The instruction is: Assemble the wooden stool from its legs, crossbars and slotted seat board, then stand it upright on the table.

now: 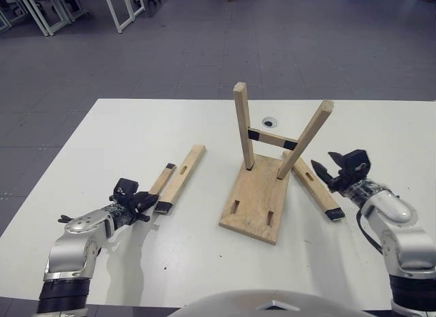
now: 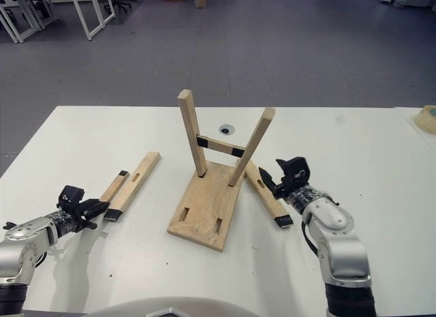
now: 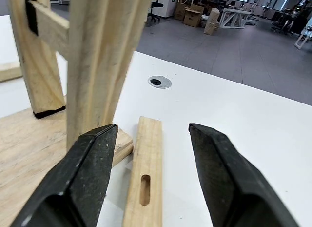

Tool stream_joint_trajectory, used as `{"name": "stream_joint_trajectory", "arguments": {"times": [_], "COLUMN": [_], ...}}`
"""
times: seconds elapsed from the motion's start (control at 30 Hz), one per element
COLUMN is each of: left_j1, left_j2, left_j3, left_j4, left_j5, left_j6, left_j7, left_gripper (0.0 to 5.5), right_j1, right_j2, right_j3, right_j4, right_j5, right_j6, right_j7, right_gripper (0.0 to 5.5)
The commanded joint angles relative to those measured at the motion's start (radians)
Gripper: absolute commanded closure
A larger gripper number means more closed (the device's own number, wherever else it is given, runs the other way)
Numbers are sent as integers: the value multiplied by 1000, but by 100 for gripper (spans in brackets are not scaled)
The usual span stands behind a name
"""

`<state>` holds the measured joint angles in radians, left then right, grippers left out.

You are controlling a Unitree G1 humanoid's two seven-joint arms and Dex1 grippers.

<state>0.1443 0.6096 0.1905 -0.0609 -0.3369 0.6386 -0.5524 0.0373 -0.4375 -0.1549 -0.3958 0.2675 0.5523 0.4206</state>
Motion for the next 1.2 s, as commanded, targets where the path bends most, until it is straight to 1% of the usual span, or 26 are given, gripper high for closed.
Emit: {"name": "stream_joint_trajectory", "arguments": {"times": [0.03, 0.1, 0.17, 0.2, 0.23, 0.33, 0.43, 0.53, 0.73, 0.87, 0.9, 0.93, 1.0, 1.2], "left_j1": [-69, -103, -114, -109, -97, -70, -58, -41, -39, -46, -48, -52, -55, -53], "left_j2": [-90, -115, -139, -155, -173, -207, -223, -211, -184, -158, -156, -153, -156, -162], "left_j3": [71, 107, 134, 139, 131, 76, -34, -149, -228, -256, -258, -262, -263, -256], "left_j4": [47, 40, -4, -44, -100, -245, -373, -451, -451, -443, -443, -443, -440, -431], "left_j5": [8, 12, -2, -24, -53, -124, -142, -99, -25, 58, 75, 99, 128, 149], "left_j6": [-86, -208, -338, -395, -435, -473, -467, -477, -505, -521, -527, -535, -548, -562], "left_j7": [115, 136, 116, 91, 59, -11, -50, -87, -114, -105, -98, -90, -74, -53], "left_gripper": [417, 417, 417, 417, 417, 417, 417, 417, 417, 417, 417, 417, 417, 417], "right_j1": [32, 52, 68, 60, 34, -59, -171, -284, -437, -500, -503, -499, -487, -457], "right_j2": [-62, -99, -145, -150, -129, -18, 99, 196, 255, 298, 307, 308, 309, 309], "right_j3": [-52, -83, -118, -135, -148, -171, -155, -129, -78, -26, -14, 3, 25, 59], "right_j4": [1, -8, -38, -57, -77, -108, -93, -40, 44, 75, 73, 61, 44, 35], "right_j5": [153, 253, 392, 471, 556, 755, 897, 1034, 1199, 1176, 1163, 1140, 1108, 1072], "right_j6": [213, 320, 434, 486, 537, 625, 640, 623, 559, 489, 473, 461, 439, 403], "right_j7": [100, 166, 260, 287, 284, 173, -3, -170, -339, -426, -450, -467, -497, -510], "right_gripper": [231, 190, 145, 130, 118, 118, 118, 118, 118, 118, 139, 147, 189, 318]}}
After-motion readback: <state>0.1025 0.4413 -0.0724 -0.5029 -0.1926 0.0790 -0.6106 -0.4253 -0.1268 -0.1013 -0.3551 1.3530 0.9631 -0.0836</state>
